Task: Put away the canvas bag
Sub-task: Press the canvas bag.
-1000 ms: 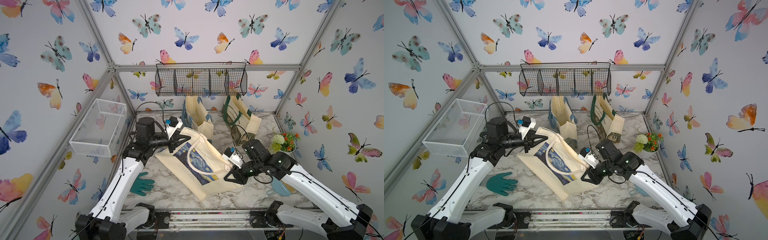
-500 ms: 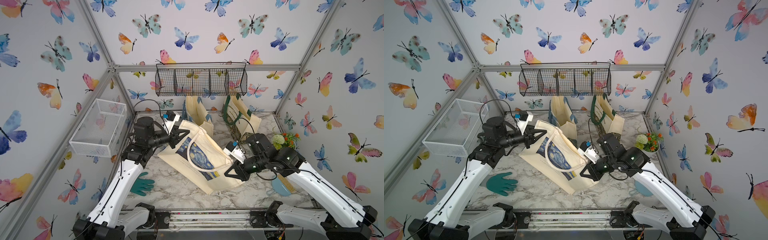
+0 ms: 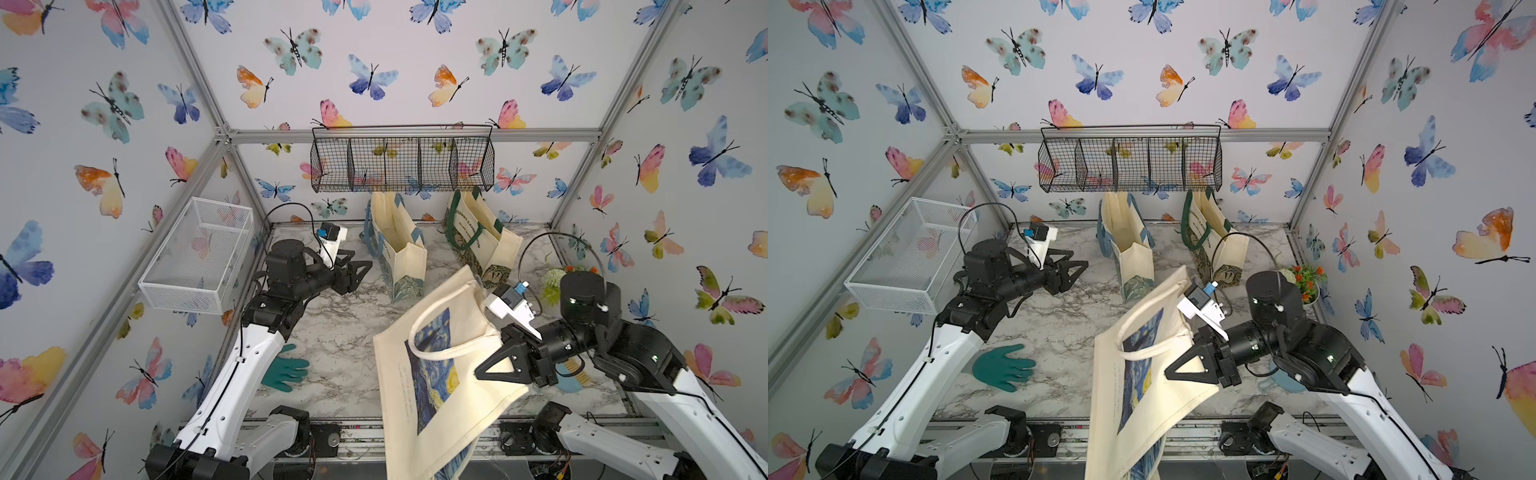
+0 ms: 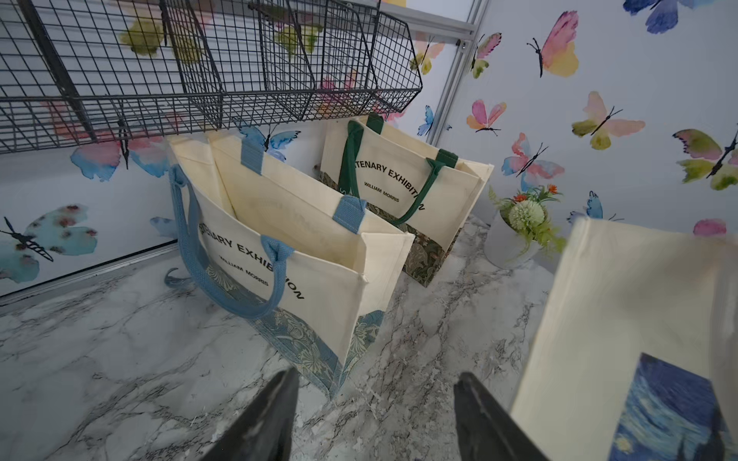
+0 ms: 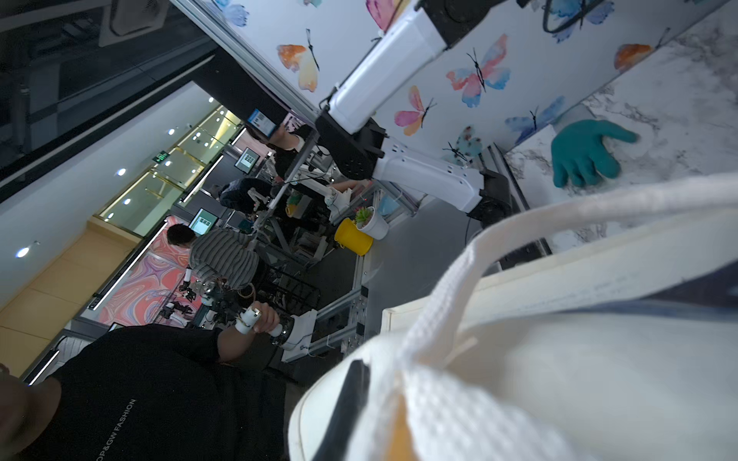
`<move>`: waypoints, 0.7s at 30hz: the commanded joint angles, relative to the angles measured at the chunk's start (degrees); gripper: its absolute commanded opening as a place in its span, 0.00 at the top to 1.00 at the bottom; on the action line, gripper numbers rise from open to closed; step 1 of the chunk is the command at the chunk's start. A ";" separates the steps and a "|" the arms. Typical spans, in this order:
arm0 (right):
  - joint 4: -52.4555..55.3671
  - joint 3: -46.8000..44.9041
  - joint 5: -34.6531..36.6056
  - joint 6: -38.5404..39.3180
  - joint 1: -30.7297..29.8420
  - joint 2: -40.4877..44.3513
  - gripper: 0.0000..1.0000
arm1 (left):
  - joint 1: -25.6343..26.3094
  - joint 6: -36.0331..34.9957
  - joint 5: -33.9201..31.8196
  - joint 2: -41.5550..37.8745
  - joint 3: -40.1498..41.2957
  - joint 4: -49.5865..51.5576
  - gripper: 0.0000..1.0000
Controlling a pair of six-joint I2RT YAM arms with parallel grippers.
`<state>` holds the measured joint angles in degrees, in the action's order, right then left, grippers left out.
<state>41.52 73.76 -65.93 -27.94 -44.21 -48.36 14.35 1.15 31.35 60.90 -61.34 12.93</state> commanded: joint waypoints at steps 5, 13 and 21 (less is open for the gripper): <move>-0.74 4.85 8.71 -2.70 0.08 -5.67 0.98 | 0.04 3.03 -2.13 -1.79 -3.93 -1.61 0.33; 5.67 5.25 30.07 -8.29 0.08 -7.97 0.99 | 3.29 3.47 3.11 -4.93 -3.13 -3.64 0.37; 9.61 6.23 47.24 -12.47 0.08 -11.49 0.99 | 9.73 2.21 2.74 -5.77 -1.78 -3.78 0.37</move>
<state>51.13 77.71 -27.92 -38.65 -44.23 -59.02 22.00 4.21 32.71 55.90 -63.83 10.37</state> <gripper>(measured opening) 0.106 0.627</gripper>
